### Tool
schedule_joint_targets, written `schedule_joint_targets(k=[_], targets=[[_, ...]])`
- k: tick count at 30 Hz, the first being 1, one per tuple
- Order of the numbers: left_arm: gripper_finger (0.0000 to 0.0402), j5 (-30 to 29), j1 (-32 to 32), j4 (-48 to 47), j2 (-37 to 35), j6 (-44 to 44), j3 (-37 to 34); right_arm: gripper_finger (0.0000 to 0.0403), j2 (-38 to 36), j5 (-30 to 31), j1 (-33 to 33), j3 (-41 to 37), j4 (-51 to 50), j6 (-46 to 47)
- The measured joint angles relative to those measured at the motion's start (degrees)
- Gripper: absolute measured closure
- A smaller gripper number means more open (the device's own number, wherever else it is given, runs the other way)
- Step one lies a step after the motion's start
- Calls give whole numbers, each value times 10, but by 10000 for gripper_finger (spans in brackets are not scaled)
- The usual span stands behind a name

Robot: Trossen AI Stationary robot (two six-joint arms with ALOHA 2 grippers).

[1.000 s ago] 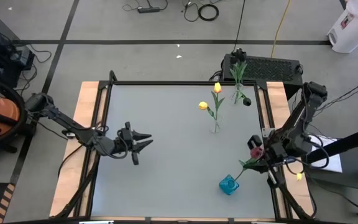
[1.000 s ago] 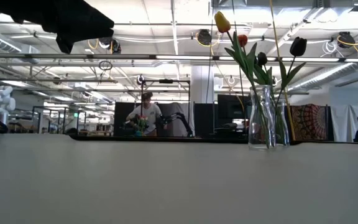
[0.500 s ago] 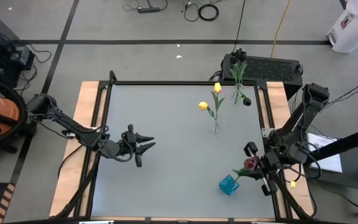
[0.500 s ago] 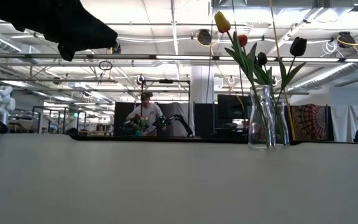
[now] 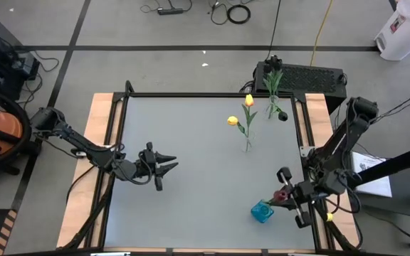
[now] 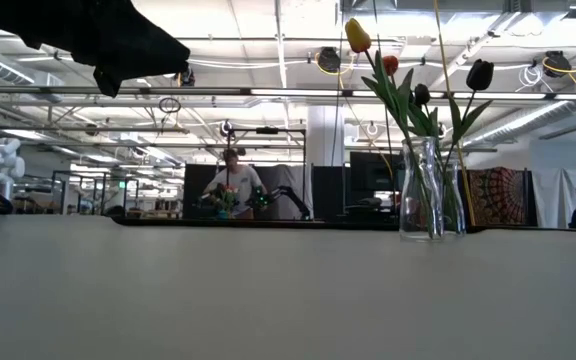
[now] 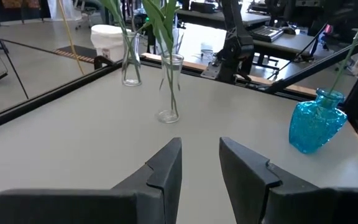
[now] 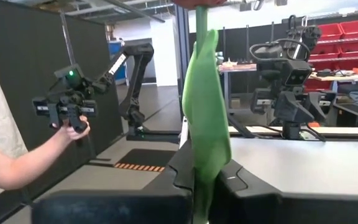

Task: Sort flowers into vase by color
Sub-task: Put the red tulip into the blue vase

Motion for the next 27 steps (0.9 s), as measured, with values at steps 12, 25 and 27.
schedule_joint_targets(k=[12,25,27], targets=[[288,0,0,0,0,0,0,395,31,0,0,0,-1,0],[288,0,0,-1,0,-1,0,394,65,0,0,0,-1,0],[288,0,0,-1,0,-2,0,394,70,0,0,0,-2,1]])
